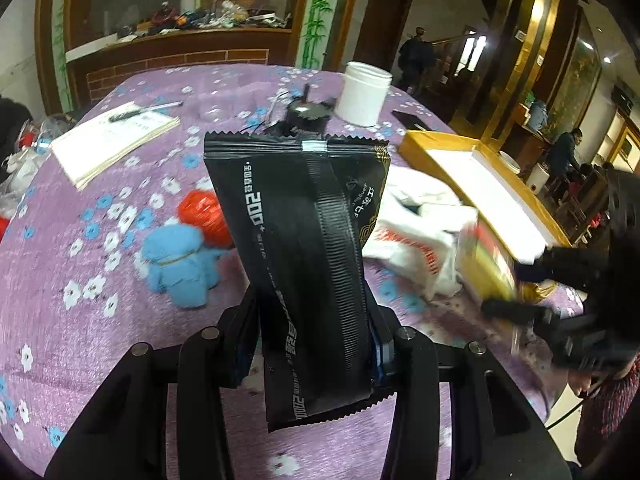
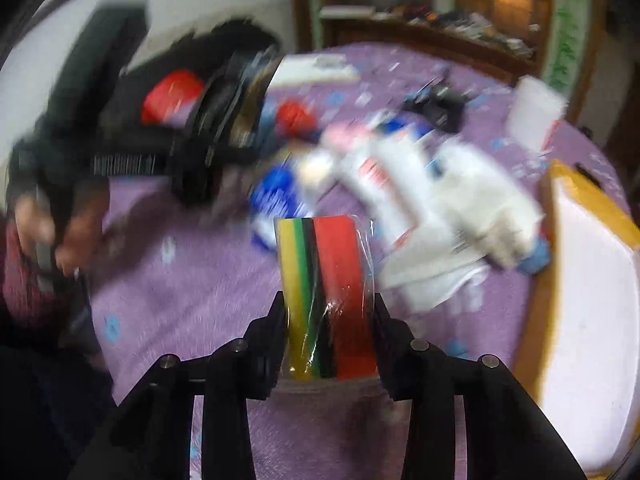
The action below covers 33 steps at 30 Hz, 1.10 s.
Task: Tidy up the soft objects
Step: 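Grasp the black snack packet with the left tool while the right tool grasps the striped sponge, then carry both items into the white box and open both tools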
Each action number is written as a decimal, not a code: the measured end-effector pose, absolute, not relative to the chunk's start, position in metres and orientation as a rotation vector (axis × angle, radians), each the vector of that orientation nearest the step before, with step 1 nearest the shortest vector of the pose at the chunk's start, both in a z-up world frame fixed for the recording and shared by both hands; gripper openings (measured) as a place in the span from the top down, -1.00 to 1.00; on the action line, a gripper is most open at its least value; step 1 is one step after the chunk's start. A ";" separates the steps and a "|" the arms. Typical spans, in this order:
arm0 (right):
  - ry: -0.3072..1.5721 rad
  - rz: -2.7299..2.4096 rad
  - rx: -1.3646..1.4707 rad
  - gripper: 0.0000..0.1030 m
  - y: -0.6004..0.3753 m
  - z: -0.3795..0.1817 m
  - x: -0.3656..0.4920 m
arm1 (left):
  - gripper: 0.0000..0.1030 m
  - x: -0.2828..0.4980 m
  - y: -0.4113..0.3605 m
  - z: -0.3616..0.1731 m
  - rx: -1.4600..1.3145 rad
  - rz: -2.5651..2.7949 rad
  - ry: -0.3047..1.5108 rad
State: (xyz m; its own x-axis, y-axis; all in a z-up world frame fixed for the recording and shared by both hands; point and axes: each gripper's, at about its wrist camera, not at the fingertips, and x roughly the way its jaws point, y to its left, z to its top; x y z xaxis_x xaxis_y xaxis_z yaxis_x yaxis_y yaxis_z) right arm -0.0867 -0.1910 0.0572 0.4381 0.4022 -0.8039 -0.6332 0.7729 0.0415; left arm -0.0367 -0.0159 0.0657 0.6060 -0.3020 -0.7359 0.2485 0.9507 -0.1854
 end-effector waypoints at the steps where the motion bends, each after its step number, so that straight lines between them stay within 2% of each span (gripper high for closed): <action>1: 0.891 0.642 -0.238 0.24 -0.199 0.066 -0.083 | 0.18 -0.035 -0.023 0.069 -0.058 -0.326 0.857; 11: 0.818 0.503 0.047 0.23 -0.253 0.093 -0.036 | 0.18 -0.011 -0.089 0.094 0.003 -0.420 0.852; 21: 0.753 0.325 0.264 0.23 -0.332 0.114 0.005 | 0.19 0.046 -0.175 0.115 0.019 -0.513 0.888; 27: 0.737 0.216 0.394 0.23 -0.377 0.119 0.045 | 0.19 0.091 -0.222 0.105 -0.033 -0.539 0.955; 33: 0.773 0.069 0.490 0.23 -0.426 0.099 0.091 | 0.19 0.133 -0.259 0.069 -0.115 -0.509 1.075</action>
State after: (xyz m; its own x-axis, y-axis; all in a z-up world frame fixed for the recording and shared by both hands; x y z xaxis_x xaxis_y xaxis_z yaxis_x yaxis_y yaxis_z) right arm 0.0906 -0.4262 0.0990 0.7197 0.2366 -0.6528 0.1164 0.8857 0.4494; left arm 0.1328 -0.2591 0.0686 0.3730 -0.4510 -0.8108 0.3411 0.8794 -0.3322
